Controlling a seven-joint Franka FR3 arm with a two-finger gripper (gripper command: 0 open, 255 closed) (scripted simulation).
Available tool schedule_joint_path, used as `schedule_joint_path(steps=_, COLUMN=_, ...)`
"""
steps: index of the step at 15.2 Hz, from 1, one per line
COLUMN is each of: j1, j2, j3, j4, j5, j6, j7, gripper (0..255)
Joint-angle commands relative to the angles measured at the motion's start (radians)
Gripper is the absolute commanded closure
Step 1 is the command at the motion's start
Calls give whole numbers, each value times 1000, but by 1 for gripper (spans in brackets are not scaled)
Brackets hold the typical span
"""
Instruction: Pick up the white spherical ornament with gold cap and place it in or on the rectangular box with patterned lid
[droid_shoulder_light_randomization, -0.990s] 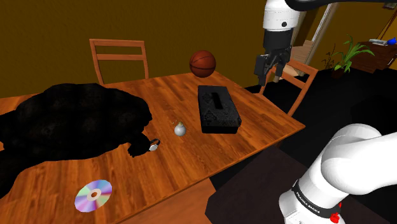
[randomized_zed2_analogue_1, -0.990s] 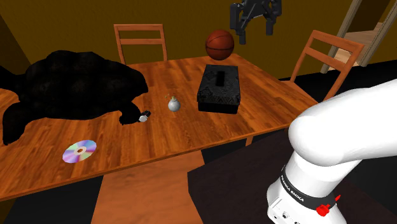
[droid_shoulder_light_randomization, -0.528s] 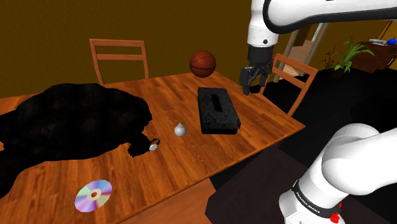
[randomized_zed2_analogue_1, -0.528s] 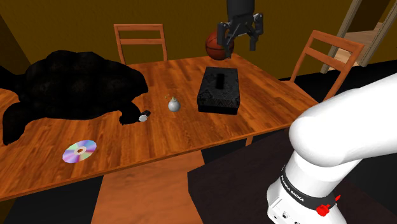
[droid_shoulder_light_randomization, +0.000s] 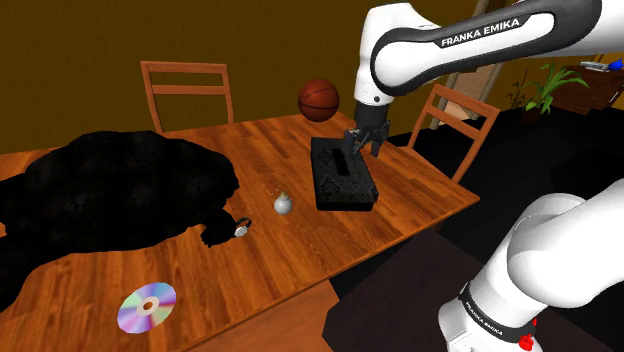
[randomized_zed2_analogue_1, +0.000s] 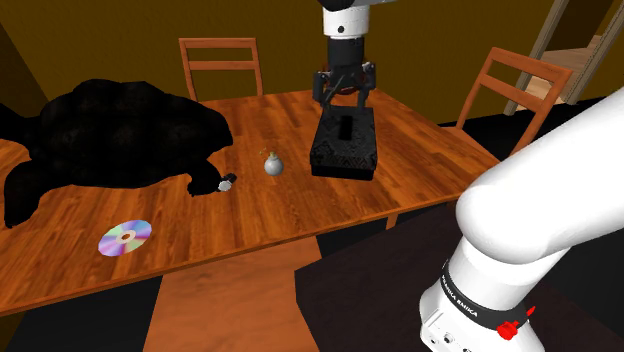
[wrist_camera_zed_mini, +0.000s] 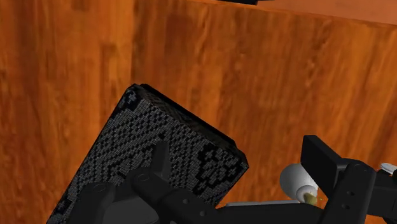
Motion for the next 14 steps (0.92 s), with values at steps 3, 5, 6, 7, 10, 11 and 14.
schedule_joint_path(steps=3, j1=22, j2=116, j3=6, j4=9, j5=38, j6=138, j7=-8, gripper=0)
schedule_joint_path(steps=5, j1=32, j2=182, j3=8, j4=21, j5=57, j6=205, j7=-17, gripper=0)
schedule_joint_path(steps=6, j1=37, j2=216, j3=10, j4=30, j5=67, j6=237, j7=-23, gripper=0)
schedule_joint_path(steps=7, j1=42, j2=250, j3=11, j4=40, j5=78, j6=268, j7=-29, gripper=0)
schedule_joint_path(steps=10, j1=56, j2=354, j3=17, j4=77, j5=110, j6=356, j7=-49, gripper=0)
schedule_joint_path(steps=11, j1=61, j2=390, j3=20, j4=93, j5=121, j6=383, j7=-57, gripper=0)
schedule_joint_path(steps=14, j1=72, j2=496, j3=30, j4=147, j5=156, j6=456, j7=-82, gripper=0)
